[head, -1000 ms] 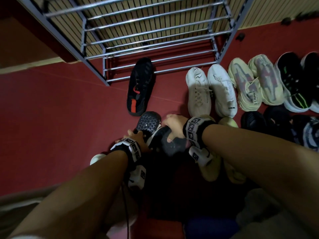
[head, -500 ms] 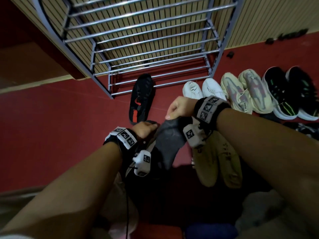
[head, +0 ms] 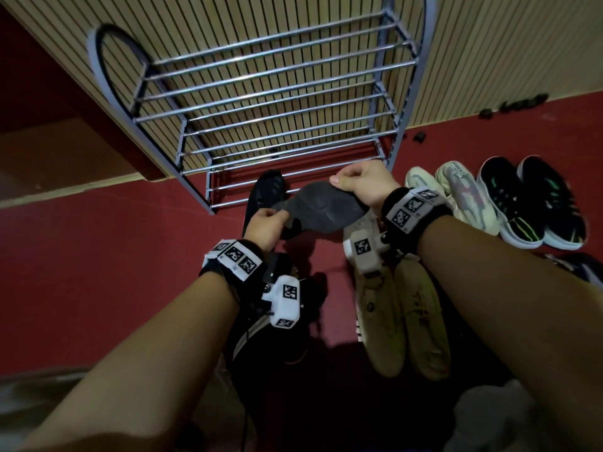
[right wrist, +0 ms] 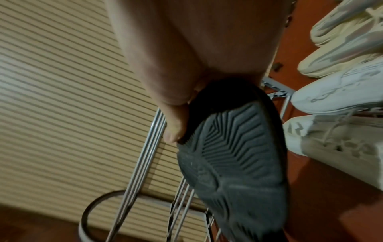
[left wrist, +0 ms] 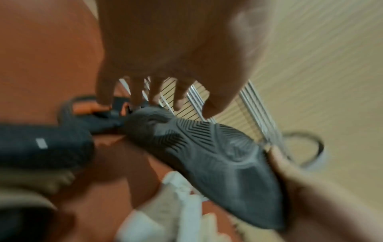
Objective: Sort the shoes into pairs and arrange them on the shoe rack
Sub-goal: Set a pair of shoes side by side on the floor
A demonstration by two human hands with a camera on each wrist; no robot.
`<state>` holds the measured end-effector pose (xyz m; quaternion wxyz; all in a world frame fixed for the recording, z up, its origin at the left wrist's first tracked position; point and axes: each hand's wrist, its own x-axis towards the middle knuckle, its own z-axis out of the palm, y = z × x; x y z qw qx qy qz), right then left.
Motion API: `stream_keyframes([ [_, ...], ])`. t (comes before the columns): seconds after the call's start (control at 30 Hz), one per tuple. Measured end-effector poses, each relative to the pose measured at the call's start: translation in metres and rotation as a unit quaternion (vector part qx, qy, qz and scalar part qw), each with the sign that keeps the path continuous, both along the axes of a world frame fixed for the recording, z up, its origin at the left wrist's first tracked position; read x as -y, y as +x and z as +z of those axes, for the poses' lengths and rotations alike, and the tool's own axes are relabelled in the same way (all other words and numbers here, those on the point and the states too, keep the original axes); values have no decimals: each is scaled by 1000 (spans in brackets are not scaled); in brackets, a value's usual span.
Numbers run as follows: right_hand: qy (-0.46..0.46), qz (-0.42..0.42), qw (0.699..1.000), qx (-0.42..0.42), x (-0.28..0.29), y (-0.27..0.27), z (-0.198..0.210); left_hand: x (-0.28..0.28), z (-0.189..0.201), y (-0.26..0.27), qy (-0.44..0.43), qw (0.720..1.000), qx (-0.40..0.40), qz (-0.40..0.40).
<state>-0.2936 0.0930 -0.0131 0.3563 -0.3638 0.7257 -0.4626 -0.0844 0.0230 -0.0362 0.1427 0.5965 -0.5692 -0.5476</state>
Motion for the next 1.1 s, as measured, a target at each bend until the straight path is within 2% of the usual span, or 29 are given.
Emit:
stream_keyframes([
  [0.07,-35,0,999,-24,2,11,5,0,9,-6,131,989,-71,18],
  [0.13,-65,16,996,-56,4,20,8,-2,18,-13,244,956,-160,22],
  [0.17,-70,32,994,-76,5,25,9,-3,22,-16,272,943,-192,25],
  [0.23,-77,78,986,-122,4,34,10,-3,28,-21,286,931,-223,33],
  [0.37,-39,230,944,-234,1,54,9,-7,25,-24,272,940,-193,76],
  [0.47,12,293,943,-156,-1,62,-4,-10,7,-9,257,949,-157,91],
  [0.5,11,275,953,-123,-1,62,-10,-11,1,-4,269,946,-156,89],
  [0.57,16,187,978,-91,0,59,-25,-12,-6,6,298,938,-156,84],
  [0.63,55,105,990,-70,2,52,-40,-10,-10,10,297,937,-168,79],
  [0.67,89,87,991,-49,4,50,-48,-8,-11,11,290,939,-173,71],
  [0.73,149,81,984,47,5,50,-60,-8,-14,10,263,946,-182,52],
  [0.8,178,92,966,161,3,53,-66,-6,-18,9,235,954,-184,26],
  [0.83,176,108,960,190,1,53,-67,-6,-22,7,227,956,-184,7],
  [0.93,181,160,949,202,-1,49,-74,-2,-24,3,199,967,-151,-43],
  [1.1,233,141,943,190,2,38,-97,7,-33,3,243,959,-108,-98],
])
